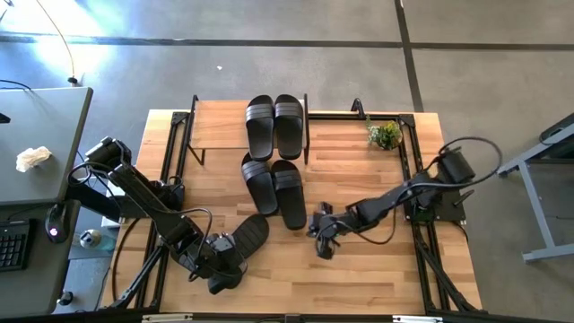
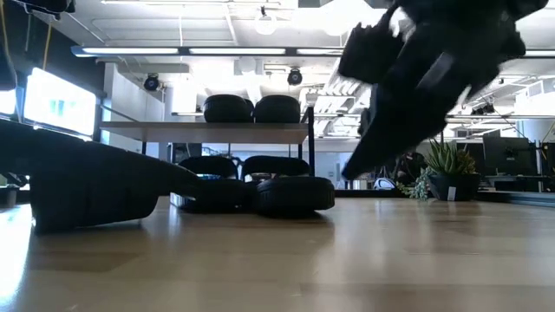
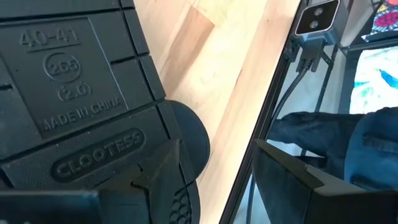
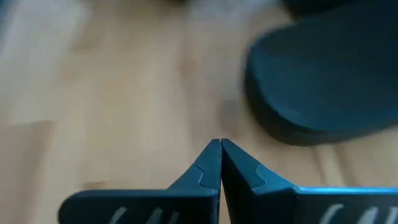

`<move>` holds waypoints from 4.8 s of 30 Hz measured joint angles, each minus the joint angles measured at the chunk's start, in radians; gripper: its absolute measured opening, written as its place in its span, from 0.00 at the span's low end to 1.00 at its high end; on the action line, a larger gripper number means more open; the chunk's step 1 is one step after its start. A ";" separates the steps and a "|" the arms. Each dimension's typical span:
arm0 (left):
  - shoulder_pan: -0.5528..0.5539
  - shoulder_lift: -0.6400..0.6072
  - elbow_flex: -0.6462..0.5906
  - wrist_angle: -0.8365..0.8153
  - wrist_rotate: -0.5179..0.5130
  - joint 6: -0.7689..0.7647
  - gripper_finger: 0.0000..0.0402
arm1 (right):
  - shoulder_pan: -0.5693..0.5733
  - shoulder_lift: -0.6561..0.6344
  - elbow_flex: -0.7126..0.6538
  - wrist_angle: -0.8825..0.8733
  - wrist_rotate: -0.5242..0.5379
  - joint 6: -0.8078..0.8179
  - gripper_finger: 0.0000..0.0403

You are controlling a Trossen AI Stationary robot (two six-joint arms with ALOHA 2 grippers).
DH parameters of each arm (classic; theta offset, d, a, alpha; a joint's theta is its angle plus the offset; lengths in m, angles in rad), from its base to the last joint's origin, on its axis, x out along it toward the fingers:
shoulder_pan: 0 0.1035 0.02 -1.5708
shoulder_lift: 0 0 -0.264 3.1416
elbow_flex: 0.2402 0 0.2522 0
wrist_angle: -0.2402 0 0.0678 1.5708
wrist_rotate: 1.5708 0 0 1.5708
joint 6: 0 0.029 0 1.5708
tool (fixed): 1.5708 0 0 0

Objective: Pick and place slides into the shelf
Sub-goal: Adjust the black slipper under the shelf

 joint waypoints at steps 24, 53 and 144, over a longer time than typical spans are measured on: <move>-0.001 0.000 0.000 0.000 -0.001 -0.026 0.47 | -0.152 0.198 0.182 0.011 0.165 0.107 0.00; -0.001 0.000 0.000 0.000 -0.046 -0.018 0.47 | -0.380 0.198 0.181 0.010 0.133 0.131 0.00; 0.873 0.041 -0.221 0.124 -0.216 0.577 0.00 | -0.344 0.283 0.185 0.297 -0.093 -0.079 0.00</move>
